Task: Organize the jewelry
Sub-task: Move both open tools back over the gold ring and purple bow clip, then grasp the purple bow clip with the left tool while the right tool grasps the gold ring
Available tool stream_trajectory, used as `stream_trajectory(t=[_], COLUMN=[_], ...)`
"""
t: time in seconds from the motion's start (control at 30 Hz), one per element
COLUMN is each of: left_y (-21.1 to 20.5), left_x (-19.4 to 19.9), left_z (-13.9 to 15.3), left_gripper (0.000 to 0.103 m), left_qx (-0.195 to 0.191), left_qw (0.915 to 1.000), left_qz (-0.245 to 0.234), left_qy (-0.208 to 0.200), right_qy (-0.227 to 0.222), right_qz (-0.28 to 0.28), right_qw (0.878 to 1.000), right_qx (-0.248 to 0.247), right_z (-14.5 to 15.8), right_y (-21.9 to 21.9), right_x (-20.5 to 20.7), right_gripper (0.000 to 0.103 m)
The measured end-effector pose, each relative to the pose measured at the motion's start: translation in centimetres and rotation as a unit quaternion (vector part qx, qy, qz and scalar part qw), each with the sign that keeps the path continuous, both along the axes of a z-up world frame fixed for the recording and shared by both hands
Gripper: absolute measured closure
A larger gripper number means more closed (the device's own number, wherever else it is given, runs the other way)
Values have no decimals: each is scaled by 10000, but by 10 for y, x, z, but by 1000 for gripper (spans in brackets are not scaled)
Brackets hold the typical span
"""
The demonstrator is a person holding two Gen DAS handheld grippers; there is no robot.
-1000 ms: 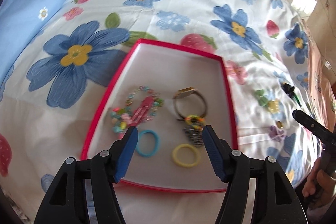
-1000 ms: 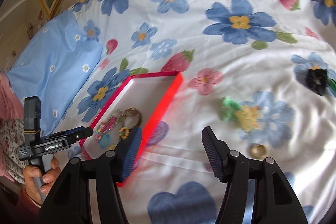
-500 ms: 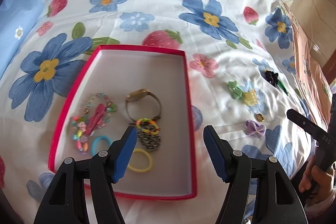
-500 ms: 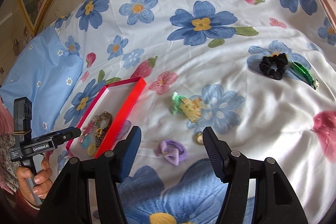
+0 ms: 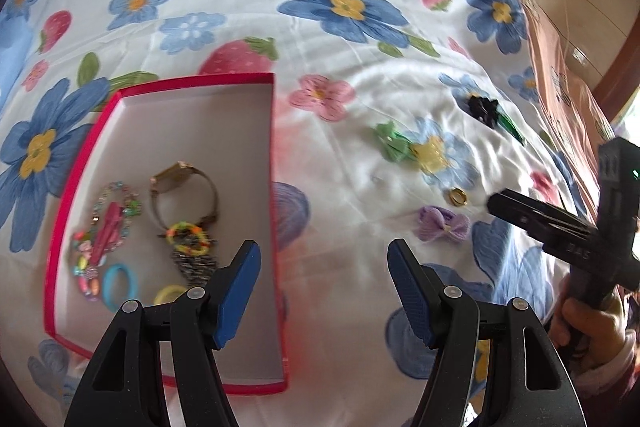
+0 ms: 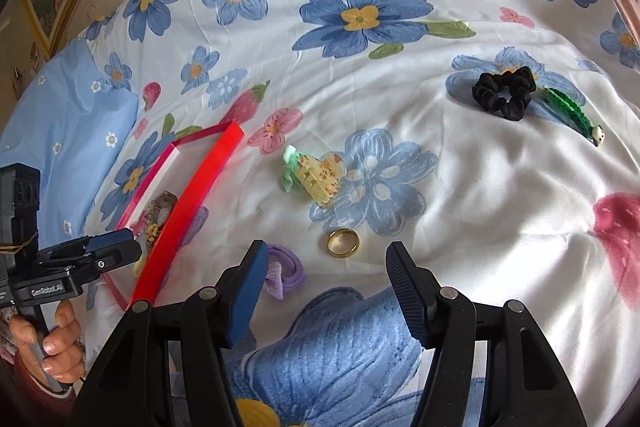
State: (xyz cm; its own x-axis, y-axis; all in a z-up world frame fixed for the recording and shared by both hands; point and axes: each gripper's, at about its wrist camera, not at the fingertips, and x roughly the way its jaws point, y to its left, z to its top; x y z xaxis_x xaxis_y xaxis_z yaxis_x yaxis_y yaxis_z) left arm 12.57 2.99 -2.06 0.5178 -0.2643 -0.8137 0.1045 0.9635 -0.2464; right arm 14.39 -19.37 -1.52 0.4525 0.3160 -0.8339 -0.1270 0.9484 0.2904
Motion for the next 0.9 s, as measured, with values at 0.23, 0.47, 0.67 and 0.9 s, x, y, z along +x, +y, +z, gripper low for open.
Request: stream_trajectory(t=[0.23,0.47,0.67,0.9], left_y=[-19,-35,-55,-91], left_x=[10,22,39,58], left_z=[-11,-18,-24,-35], left_gripper=[37,37,37,31], left_qx=[41,61,58,-33], left_qw=[9997,9992,9984,9958], left_qz=[-222,-373,-534,-903], left_qy=[122,163,190,154], right_qy=[177,234,41,-202], right_qz=[274,309,70,-274], right_qw=[9988,9973,9992,9992], right_qx=[-359,-622,-394,-230], right_z=[-21,-37,-21,4], right_y=[13,15,-4,-33], right_x=[14,24,22,17], right_gripper=[50,80,80,80])
